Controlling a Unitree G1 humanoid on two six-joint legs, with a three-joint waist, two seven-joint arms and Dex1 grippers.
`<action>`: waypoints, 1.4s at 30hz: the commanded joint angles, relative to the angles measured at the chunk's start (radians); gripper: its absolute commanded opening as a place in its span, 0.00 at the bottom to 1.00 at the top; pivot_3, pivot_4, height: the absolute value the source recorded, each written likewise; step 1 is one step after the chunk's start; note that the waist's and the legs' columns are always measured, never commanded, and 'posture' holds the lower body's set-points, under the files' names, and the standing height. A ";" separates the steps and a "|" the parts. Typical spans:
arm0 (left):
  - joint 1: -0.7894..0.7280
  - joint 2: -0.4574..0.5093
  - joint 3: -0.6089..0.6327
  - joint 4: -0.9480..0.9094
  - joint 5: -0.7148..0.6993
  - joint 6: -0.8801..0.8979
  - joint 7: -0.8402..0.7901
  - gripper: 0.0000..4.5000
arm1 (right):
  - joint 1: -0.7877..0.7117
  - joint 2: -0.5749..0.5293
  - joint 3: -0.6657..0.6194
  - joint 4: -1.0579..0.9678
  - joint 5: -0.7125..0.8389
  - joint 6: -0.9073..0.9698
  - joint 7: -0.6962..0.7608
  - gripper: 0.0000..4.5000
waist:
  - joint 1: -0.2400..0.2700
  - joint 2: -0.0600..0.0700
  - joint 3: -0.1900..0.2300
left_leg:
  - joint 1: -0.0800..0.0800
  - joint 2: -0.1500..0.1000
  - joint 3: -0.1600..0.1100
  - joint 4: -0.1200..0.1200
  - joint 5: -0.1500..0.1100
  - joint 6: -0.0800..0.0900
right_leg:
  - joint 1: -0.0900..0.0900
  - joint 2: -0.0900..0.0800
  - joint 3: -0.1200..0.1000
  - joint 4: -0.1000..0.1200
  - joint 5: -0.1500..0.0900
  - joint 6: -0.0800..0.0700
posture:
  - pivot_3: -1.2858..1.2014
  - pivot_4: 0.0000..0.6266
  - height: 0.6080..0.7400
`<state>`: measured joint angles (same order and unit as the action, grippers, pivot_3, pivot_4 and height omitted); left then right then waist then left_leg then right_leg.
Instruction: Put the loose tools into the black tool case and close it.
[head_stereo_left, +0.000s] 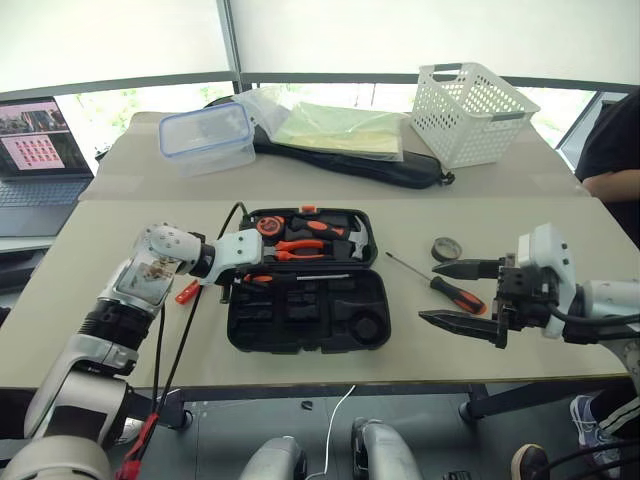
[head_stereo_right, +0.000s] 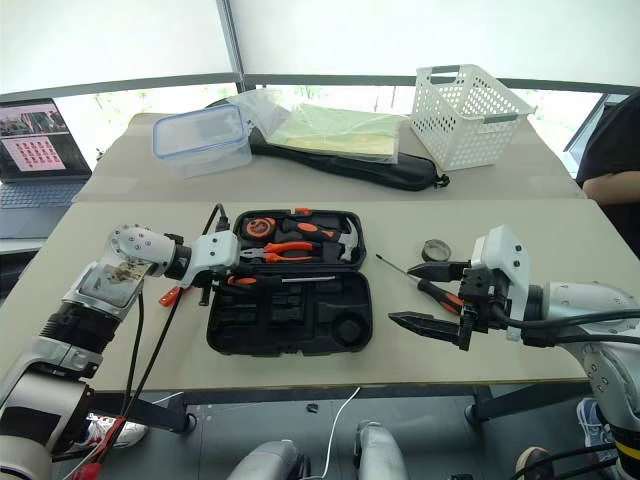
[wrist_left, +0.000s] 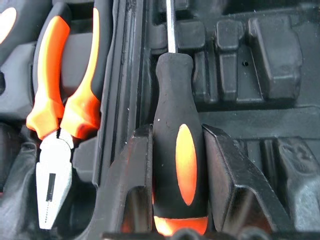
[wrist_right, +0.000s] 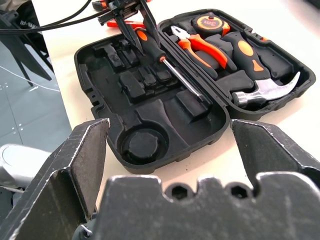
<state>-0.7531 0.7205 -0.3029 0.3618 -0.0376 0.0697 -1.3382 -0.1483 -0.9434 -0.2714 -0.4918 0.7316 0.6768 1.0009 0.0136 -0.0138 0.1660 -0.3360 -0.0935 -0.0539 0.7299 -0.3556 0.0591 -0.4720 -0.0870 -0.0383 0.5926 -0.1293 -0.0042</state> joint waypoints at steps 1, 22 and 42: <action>-0.040 0.011 0.036 -0.031 -0.005 0.013 0.000 0.73 | -0.014 0.005 -0.029 -0.037 0.029 -0.012 -0.008 1.00 | 0.000 0.000 0.000 | 0.000 0.000 0.000 0.000 0.000 0.000 | 0.000 0.000 0.000 0.000 0.000 0.000 | 0.52 0.24 1.00; -0.059 -0.070 -0.009 0.031 0.045 -0.021 -0.007 0.01 | -0.045 0.020 0.009 -0.016 0.016 -0.006 -0.025 1.00 | 0.000 0.000 0.000 | 0.000 0.000 0.000 0.001 0.000 0.000 | 0.000 0.000 0.000 0.001 0.000 0.000 | 0.52 0.24 1.00; -0.025 -0.035 0.203 -0.119 -0.208 0.270 -0.045 0.16 | 0.062 0.026 -0.087 0.054 -0.048 -0.019 -0.081 1.00 | 0.002 0.000 -0.001 | 0.005 0.000 0.000 0.001 -0.001 0.002 | 0.006 0.001 0.000 0.001 0.000 0.001 | 0.52 0.24 1.00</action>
<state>-0.7691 0.6405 -0.2093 0.3445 -0.1173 0.2224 -1.3479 -0.1162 -0.9033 -0.2850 -0.4494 0.6901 0.6799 0.9189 0.0154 -0.0141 0.1650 -0.3334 -0.0931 -0.0541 0.7308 -0.3565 0.0609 -0.4686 -0.0850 -0.0390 0.5948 -0.1297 -0.0034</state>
